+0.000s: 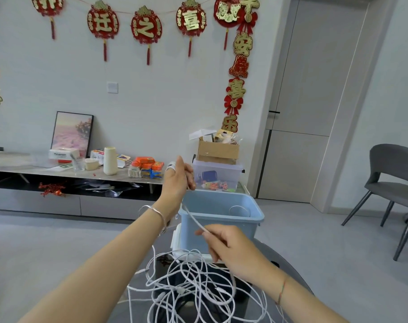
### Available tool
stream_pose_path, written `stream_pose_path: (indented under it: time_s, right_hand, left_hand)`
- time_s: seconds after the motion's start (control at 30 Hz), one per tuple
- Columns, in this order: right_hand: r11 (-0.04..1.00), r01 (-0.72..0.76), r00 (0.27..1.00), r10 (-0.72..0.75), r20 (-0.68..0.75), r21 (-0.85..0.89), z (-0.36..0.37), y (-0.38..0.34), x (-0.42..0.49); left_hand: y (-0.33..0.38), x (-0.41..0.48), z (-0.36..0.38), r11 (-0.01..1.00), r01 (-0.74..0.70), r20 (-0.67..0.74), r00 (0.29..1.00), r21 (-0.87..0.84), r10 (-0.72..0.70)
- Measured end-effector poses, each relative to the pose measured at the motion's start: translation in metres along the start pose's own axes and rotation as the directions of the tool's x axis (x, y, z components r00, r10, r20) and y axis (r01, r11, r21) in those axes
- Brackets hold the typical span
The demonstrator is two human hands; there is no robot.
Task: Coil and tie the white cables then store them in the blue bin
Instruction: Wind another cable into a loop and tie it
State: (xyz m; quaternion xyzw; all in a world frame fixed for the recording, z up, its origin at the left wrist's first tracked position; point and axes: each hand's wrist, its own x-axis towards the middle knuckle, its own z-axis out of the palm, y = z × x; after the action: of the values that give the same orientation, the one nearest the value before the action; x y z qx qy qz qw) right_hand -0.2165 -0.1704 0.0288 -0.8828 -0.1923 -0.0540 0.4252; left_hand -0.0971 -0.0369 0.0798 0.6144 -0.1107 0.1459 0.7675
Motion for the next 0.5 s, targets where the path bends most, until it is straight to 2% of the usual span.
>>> stream_pose_path:
  time_s: [0.07, 0.13, 0.2, 0.27, 0.37, 0.43, 0.5]
  right_hand:
    - [0.991, 0.097, 0.994, -0.102, -0.049, -0.097, -0.01, -0.009, -0.001]
    - [0.973, 0.168, 0.971, -0.19, -0.142, -0.156, -0.022, -0.017, 0.003]
    - [0.97, 0.209, 0.937, -0.235, -0.26, -0.125, -0.037, -0.022, 0.008]
    - [0.974, 0.225, 0.912, -0.217, -0.347, -0.019, -0.053, -0.025, 0.013]
    - [0.969, 0.243, 0.902, -0.209, -0.377, 0.042, -0.068, -0.024, 0.02]
    - [0.963, 0.249, 0.9, -0.191, -0.392, 0.101, -0.072, -0.02, 0.024]
    - [0.952, 0.241, 0.899, -0.146, -0.414, 0.189, -0.072, -0.016, 0.025]
  left_hand:
    - [-0.007, -0.005, -0.002, 0.99, -0.021, 0.105, 0.995, 0.139, 0.006]
    - [-0.01, -0.012, -0.003, 0.954, -0.087, 0.272, 0.962, 0.286, 0.006]
    - [-0.008, -0.023, -0.004, 0.91, -0.141, 0.426, 0.904, 0.391, -0.043]
    - [-0.002, -0.034, -0.005, 0.893, -0.122, 0.525, 0.84, 0.432, -0.139]
    - [0.009, -0.049, -0.005, 0.896, -0.04, 0.648, 0.705, 0.442, -0.288]
    - [0.015, -0.055, -0.003, 0.916, 0.11, 0.726, 0.577, 0.386, -0.375]
    - [0.024, -0.058, -0.001, 0.916, 0.261, 0.799, 0.455, 0.304, -0.394]
